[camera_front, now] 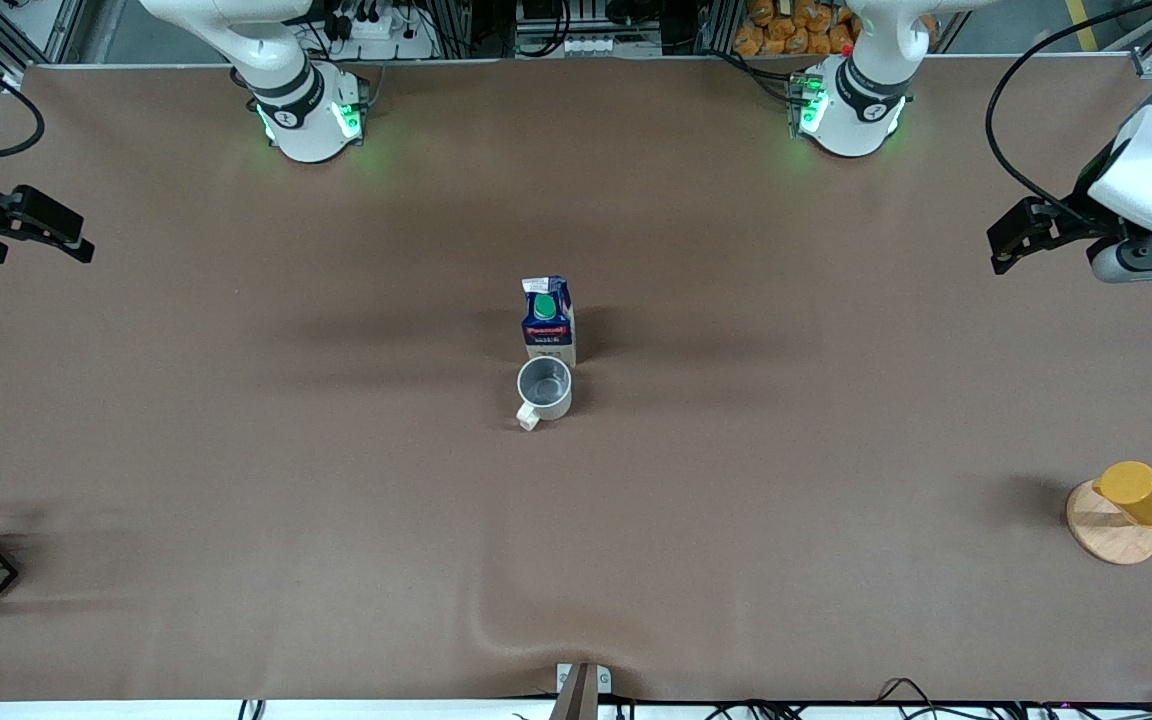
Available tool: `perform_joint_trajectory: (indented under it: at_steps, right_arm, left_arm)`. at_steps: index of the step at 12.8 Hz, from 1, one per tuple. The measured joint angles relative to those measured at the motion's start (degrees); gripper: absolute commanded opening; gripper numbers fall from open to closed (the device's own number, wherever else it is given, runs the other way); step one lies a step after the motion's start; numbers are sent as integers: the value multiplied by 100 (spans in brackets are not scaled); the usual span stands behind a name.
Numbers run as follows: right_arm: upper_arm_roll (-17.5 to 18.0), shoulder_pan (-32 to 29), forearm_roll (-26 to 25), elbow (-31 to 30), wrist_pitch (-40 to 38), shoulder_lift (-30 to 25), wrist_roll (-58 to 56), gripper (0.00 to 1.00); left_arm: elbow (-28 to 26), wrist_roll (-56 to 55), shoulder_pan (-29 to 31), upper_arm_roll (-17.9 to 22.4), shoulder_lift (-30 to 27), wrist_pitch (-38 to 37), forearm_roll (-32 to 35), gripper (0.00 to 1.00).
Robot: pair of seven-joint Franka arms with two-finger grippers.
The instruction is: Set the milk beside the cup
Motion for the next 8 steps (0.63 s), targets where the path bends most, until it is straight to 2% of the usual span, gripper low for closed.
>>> perform_joint_trajectory:
  at_steps: [8]
  right_arm:
    - [-13, -5, 5, 0, -51, 0, 0, 100]
  left_arm:
    - [58, 124, 5, 27, 42, -67, -354, 100]
